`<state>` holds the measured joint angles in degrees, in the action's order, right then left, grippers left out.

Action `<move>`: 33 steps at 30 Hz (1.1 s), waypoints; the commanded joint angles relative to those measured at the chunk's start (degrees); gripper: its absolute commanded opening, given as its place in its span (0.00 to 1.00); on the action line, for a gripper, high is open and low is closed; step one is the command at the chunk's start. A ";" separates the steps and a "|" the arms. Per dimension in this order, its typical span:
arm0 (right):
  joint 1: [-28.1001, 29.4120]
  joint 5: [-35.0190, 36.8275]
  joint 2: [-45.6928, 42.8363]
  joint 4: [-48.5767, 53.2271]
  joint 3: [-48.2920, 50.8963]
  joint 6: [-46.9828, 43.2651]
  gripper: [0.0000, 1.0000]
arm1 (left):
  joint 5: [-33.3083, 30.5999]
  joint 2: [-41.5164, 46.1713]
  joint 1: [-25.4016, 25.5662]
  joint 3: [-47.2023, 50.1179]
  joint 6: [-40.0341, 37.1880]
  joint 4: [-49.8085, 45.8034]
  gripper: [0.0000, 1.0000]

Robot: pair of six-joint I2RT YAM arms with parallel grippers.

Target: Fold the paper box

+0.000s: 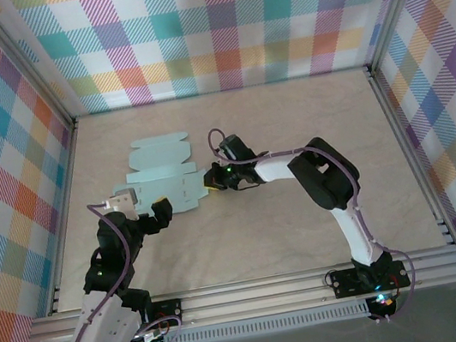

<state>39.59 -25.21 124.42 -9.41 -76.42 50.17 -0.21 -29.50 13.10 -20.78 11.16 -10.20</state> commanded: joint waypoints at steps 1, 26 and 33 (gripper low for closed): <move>-1.36 -2.02 -5.33 9.45 -0.63 -10.04 0.00 | 1.17 -0.58 0.74 -1.50 0.03 1.58 1.00; -21.88 5.88 -4.11 66.19 -25.20 -66.77 0.67 | 14.27 -31.45 7.46 -11.54 1.05 11.12 1.00; -21.92 9.16 -28.77 39.00 1.34 -43.79 0.93 | 18.95 -50.89 7.37 -24.71 -0.50 10.71 1.00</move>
<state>17.85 -16.73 105.36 40.86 -82.00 -5.28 15.86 -75.61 20.18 -40.97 11.75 -1.04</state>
